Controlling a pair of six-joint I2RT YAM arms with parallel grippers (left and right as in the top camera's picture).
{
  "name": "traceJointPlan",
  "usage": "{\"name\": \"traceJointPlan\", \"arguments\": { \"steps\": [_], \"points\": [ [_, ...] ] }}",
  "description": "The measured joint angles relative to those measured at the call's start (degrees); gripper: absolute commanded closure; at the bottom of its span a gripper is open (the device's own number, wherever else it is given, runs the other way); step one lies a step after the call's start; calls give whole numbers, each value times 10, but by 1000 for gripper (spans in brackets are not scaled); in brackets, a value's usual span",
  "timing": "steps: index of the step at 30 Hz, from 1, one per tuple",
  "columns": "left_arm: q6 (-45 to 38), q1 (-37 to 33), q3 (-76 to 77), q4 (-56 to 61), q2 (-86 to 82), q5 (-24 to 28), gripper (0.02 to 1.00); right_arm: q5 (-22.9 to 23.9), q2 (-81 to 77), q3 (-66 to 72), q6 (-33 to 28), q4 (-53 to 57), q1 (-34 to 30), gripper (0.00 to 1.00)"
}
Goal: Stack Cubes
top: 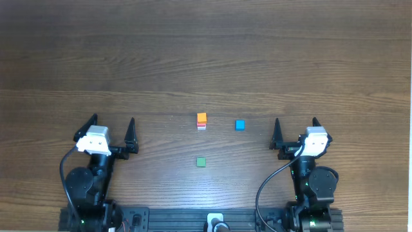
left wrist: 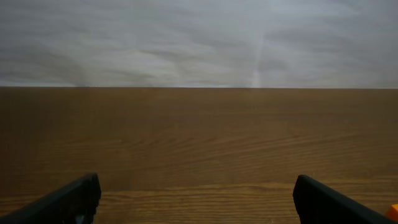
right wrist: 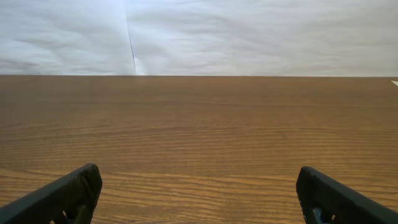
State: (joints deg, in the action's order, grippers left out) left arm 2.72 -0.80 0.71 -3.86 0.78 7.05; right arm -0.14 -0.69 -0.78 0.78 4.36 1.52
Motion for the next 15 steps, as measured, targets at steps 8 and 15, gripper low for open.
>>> {"name": "traceJointPlan", "arguments": {
  "steps": [8,15],
  "points": [
    [0,0,0,0,0,0,20,0,0,0,0,0,0,7],
    [0,0,0,0,0,0,20,0,0,0,0,0,0,7]
  ]
}}
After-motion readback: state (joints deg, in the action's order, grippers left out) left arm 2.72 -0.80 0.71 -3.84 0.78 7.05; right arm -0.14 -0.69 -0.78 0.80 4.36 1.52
